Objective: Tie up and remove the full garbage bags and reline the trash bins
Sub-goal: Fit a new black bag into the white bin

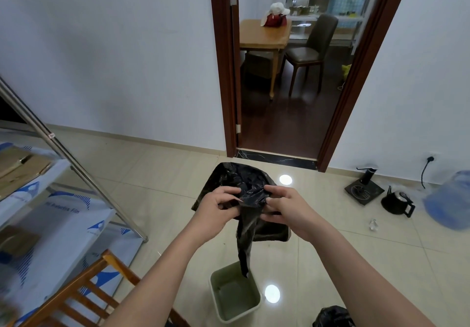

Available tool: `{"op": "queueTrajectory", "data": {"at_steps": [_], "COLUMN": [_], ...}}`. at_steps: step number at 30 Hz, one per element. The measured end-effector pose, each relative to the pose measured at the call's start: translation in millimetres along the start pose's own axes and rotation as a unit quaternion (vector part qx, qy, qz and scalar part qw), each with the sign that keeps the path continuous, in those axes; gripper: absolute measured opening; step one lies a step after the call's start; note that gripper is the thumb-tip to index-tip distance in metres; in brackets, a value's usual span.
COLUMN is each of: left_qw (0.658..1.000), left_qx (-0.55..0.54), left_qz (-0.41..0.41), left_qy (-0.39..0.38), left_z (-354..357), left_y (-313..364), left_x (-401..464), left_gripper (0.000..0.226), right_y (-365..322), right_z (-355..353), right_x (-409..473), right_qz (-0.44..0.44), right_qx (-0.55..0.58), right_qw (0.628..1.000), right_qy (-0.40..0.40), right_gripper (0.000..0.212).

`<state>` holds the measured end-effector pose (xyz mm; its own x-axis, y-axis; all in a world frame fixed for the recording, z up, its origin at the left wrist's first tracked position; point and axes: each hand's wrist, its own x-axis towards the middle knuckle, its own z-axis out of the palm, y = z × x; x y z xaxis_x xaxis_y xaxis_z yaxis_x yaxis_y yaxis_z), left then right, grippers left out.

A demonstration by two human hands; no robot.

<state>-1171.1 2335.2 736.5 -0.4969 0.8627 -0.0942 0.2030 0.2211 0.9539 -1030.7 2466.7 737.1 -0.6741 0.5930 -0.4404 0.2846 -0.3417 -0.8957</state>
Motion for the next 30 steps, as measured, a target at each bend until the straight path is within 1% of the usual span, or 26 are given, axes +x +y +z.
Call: {"op": "queueTrajectory", "data": {"at_steps": [3, 6, 7, 9, 11, 13, 15, 16, 19, 21, 22, 23, 25, 26, 27, 28, 30], "left_qw": [0.997, 0.977, 0.967, 0.953, 0.943, 0.931, 0.919, 0.913, 0.898, 0.890, 0.890, 0.901, 0.938, 0.949, 0.954, 0.958, 0.959], "left_qx": [-0.018, -0.115, -0.148, -0.193, -0.230, -0.273, -0.305, -0.319, -0.354, -0.378, -0.385, -0.363, -0.242, -0.188, -0.155, -0.142, -0.130], "left_qz": [-0.050, -0.148, -0.175, -0.204, -0.212, -0.215, -0.223, -0.228, -0.236, -0.226, -0.217, -0.211, -0.214, -0.219, -0.225, -0.233, -0.249], "left_qy": [0.053, 0.104, 0.112, 0.119, 0.115, 0.112, 0.111, 0.112, 0.114, 0.114, 0.111, 0.110, 0.122, 0.129, 0.121, 0.091, -0.013], "left_z": [-1.2, -0.7, -0.6, -0.3, 0.8, 2.3, 3.5, 4.1, 5.8, 6.8, 6.9, 6.3, 5.3, 5.4, 5.7, 6.6, 9.0], "left_y": [2.5, 2.5, 3.0, 3.5, 5.5, 9.7, 13.7, 14.7, 16.7, 15.1, 12.8, 8.6, 1.5, -1.7, -4.4, -6.6, -10.3], "left_x": [1.2, 7.8, 10.1, 13.9, 16.2, 17.4, 18.7, 19.6, 20.7, 20.5, 19.8, 18.8, 14.8, 11.7, 8.1, 4.0, -4.2], "left_gripper": [0.022, 0.018, 0.018, 0.020, 0.021, 0.021, 0.020, 0.020, 0.018, 0.020, 0.027, 0.037, 0.053, 0.053, 0.048, 0.042, 0.035], "right_y": [2.9, 12.0, 16.1, 25.1, 33.2, 40.4, 46.1, 48.7, 54.0, 53.8, 52.3, 50.5, 46.7, 44.7, 42.6, 40.9, 38.5], "right_z": [-0.9, -2.3, -2.5, -1.5, 3.6, 9.4, 15.2, 18.2, 24.1, 24.7, 23.5, 21.5, 17.2, 15.3, 13.9, 13.0, 13.1], "right_x": [-2.1, -5.0, -6.4, -8.3, -10.2, -11.3, -11.6, -11.4, -9.2, -8.2, -8.5, -8.3, -7.0, -6.3, -5.5, -4.9, -4.3], "right_qz": [-0.013, -0.013, -0.010, -0.009, -0.008, -0.007, -0.013, -0.018, -0.040, -0.040, -0.041, -0.045, -0.050, -0.049, -0.048, -0.047, -0.047], "right_qx": [-0.003, -0.030, -0.048, -0.097, -0.146, -0.188, -0.215, -0.224, -0.209, -0.168, -0.155, -0.144, -0.114, -0.097, -0.079, -0.061, -0.027], "right_qw": [1.000, 0.999, 0.998, 0.994, 0.986, 0.979, 0.973, 0.972, 0.976, 0.985, 0.987, 0.988, 0.991, 0.992, 0.994, 0.995, 0.996], "right_qy": [-0.018, -0.026, -0.032, -0.055, -0.076, -0.082, -0.077, -0.071, -0.036, -0.007, 0.008, 0.023, 0.049, 0.059, 0.066, 0.069, 0.072], "right_gripper": [0.045, 0.033, 0.034, 0.048, 0.059, 0.065, 0.065, 0.059, 0.021, 0.016, 0.015, 0.015, 0.015, 0.014, 0.014, 0.014, 0.015]}}
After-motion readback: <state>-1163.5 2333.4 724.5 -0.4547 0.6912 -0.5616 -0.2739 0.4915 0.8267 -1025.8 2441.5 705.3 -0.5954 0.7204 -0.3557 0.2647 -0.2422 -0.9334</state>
